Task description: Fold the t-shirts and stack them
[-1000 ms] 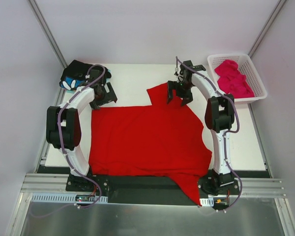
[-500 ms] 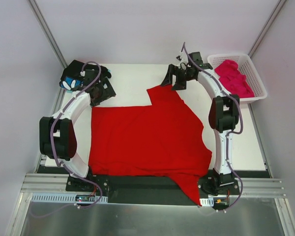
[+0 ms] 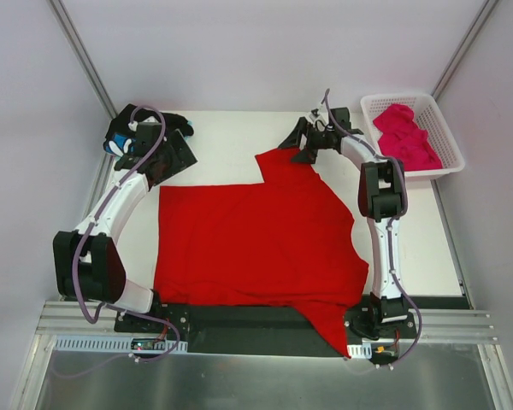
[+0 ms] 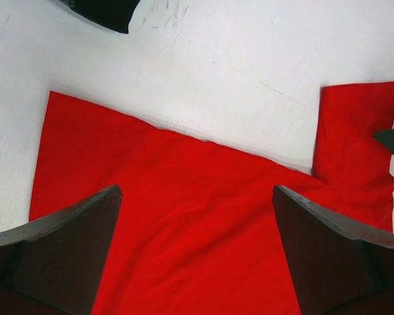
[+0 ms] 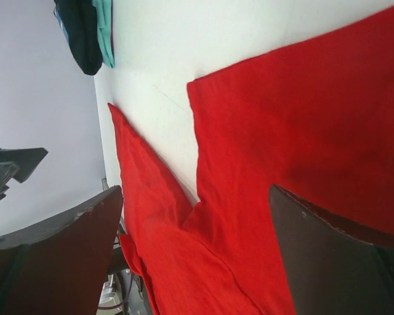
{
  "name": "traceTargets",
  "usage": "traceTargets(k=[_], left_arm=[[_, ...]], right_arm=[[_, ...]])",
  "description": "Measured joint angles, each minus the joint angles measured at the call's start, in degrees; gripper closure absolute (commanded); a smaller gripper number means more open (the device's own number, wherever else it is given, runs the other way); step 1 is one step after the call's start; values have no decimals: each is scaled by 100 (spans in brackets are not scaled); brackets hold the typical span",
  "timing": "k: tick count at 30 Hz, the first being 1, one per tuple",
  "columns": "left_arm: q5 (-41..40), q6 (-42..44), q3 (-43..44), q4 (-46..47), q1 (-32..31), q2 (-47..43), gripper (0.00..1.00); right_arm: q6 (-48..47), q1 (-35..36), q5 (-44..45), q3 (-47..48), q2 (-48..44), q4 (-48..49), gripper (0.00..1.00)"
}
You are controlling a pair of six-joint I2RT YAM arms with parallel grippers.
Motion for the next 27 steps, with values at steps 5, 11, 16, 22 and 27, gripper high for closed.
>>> traceTargets(k=[5, 11, 16, 22, 27], left_arm=[[0, 0, -26, -24, 0, -186, 1], [-2, 2, -70, -57, 0, -210, 1], [-2, 2, -181, -125, 0, -282, 1], [-4, 4, -214, -149, 0, -372, 1], [-4, 2, -214, -190, 0, -380, 1]], right_arm=[[42, -4, 52, 2, 118, -20, 4], [-63, -39, 179, 181, 170, -118, 4], [-151, -136, 378, 542, 330, -328, 4], [-221, -258, 743, 623, 374, -629, 4], [-249, -302, 901, 717, 402, -713, 4]])
